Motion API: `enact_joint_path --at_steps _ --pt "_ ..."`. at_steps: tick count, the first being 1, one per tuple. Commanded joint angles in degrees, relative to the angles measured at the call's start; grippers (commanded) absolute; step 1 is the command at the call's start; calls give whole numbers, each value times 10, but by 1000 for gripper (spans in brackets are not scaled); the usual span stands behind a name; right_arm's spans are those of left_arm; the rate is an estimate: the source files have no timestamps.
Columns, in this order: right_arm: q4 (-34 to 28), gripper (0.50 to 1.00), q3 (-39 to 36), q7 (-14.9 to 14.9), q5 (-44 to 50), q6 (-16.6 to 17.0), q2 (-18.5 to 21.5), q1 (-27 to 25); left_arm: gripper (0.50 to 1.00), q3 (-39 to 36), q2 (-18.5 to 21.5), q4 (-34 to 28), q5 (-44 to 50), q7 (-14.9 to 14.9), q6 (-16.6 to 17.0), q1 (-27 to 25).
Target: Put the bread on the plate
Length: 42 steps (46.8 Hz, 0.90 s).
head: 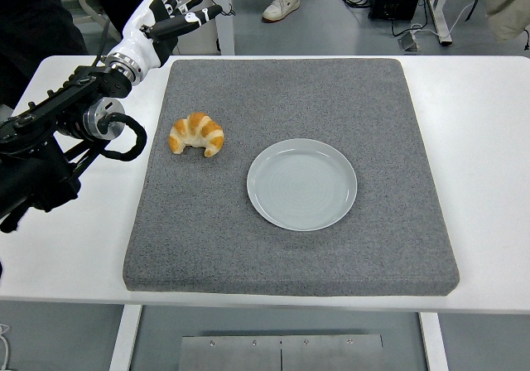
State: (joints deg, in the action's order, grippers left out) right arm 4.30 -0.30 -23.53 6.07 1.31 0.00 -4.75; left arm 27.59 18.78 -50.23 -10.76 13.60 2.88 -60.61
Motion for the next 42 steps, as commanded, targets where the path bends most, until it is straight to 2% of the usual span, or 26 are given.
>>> enact_joint_path --at_steps 1,7,14,22,27,33,42 --pt "0 1000 0 1 0 0 0 0 925 -41 31 -35 0 -1 3 -16" --pt "-1 1000 0 0 0 0 0 0 925 -108 76 -72 -1 -1 2 -54" --pt "-2 1000 0 0 0 0 0 0 927 -196 107 -76 -3 -9 -2 -115" --pt "-2 1000 0 0 0 -1 0 1 927 -328 119 -78 -10 -38 -7 -189" --pt "-2 1000 0 1 0 -1 0 1 927 -407 120 -80 -27 -39 -11 -227" --pt "-2 1000 0 0 0 -1 0 1 927 -452 122 -97 -70 -38 -11 -244" --pt "-3 1000 0 0 0 -1 0 2 927 -453 137 -108 -202 -33 -8 -228"
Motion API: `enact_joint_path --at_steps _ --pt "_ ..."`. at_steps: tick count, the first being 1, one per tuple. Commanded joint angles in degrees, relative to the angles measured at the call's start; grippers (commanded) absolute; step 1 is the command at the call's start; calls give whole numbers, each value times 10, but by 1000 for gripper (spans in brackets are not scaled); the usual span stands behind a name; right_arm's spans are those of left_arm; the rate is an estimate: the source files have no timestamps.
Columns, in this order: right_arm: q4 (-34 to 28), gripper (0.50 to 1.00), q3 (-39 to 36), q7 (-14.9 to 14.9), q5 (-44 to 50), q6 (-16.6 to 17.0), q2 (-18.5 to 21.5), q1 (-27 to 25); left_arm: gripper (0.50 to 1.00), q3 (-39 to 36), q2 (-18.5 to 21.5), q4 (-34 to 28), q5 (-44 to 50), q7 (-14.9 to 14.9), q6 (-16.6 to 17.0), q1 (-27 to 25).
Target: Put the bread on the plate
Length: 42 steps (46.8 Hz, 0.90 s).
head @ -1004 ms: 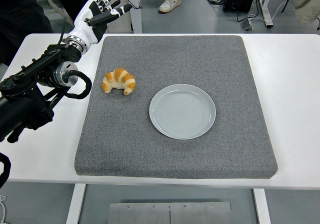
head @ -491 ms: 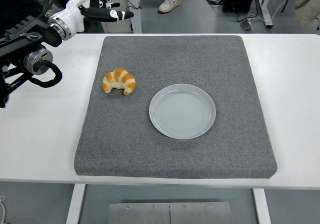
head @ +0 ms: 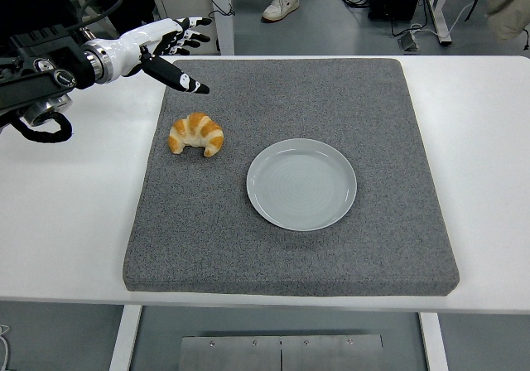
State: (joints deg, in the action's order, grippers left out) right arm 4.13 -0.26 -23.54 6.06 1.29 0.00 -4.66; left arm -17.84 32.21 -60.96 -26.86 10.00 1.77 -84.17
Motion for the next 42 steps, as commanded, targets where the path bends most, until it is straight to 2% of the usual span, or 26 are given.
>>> enact_joint_path --at_steps 1,21,28,35,42 --pt "0 1000 0 0 0 0 0 0 927 2 3 0 -51 5 4 11" --pt "0 1000 0 0 0 0 0 1 927 7 -4 10 -123 15 59 83" --pt "0 1000 0 0 0 0 0 1 927 6 -30 21 -124 23 85 97" --pt "0 1000 0 1 0 0 0 0 925 4 -39 37 -126 26 89 109" --pt "-1 1000 0 0 0 0 0 0 927 3 -40 53 -151 48 99 121"
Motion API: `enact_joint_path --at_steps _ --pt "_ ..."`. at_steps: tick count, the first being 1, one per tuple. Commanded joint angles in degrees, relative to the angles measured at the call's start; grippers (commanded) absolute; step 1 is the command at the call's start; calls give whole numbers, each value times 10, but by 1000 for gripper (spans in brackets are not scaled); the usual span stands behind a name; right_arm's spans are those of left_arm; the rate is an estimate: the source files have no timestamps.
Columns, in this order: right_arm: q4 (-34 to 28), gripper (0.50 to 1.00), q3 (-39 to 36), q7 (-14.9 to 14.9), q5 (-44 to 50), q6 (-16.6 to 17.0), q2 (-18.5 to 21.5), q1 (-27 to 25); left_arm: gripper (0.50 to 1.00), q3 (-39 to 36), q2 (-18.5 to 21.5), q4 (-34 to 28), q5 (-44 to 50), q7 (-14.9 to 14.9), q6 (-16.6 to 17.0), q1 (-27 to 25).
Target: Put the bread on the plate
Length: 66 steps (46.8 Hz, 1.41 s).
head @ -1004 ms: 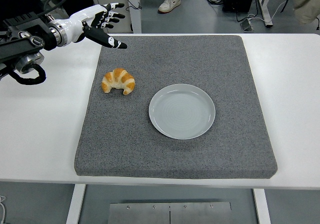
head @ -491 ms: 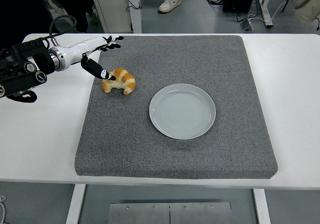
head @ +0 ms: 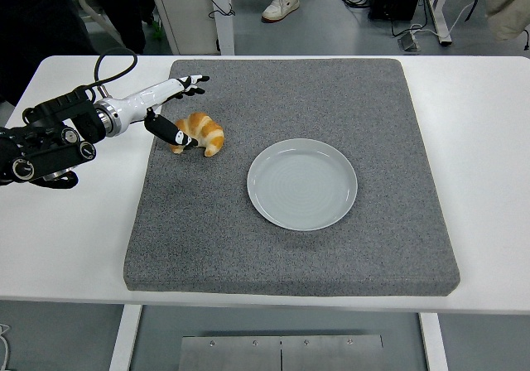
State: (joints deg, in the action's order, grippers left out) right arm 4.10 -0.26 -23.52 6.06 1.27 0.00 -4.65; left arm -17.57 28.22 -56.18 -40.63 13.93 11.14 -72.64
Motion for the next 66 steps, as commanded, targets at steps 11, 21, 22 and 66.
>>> enact_joint_path --at_steps 11,21,22,66 --pt "0 1000 0 0 0 0 0 0 925 3 -22 42 -25 28 11 21" --pt "-1 1000 0 0 0 0 0 0 925 3 -64 101 -25 57 11 37" --pt "-1 1000 1 0 0 0 0 0 925 3 -67 104 -24 57 11 39" --pt "-1 1000 1 0 0 0 0 3 500 -3 -84 119 -24 61 5 55"
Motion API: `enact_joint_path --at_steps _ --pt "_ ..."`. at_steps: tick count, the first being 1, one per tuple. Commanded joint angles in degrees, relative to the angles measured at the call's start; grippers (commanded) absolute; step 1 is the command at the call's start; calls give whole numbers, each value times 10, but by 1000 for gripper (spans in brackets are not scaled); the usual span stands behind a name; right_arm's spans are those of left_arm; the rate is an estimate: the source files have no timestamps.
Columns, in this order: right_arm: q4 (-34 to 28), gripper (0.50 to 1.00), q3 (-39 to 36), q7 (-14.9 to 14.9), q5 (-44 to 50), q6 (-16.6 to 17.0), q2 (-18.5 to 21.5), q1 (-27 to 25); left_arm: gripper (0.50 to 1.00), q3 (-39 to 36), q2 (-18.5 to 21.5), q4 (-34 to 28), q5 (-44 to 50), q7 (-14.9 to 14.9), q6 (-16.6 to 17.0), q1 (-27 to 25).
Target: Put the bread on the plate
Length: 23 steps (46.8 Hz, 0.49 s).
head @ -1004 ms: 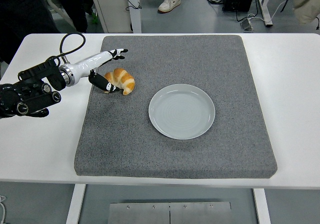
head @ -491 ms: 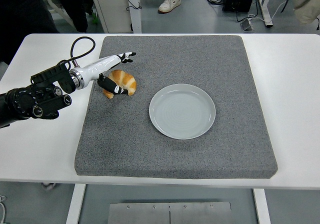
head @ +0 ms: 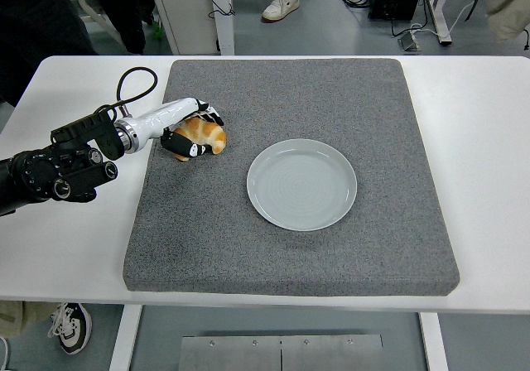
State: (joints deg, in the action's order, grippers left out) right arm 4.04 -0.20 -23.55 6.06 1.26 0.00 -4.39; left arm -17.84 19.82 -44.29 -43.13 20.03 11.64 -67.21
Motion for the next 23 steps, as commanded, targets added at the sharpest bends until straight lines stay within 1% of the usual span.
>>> enact_joint_path --at_steps 1,9,23 --pt "0 1000 0 0 0 0 0 0 500 0 0 0 1 1 -1 1" --pt "0 1000 0 0 0 0 0 0 500 0 0 0 1 26 -1 -6" --pt "0 1000 0 0 0 0 0 -1 500 3 6 0 2 35 -1 -31"
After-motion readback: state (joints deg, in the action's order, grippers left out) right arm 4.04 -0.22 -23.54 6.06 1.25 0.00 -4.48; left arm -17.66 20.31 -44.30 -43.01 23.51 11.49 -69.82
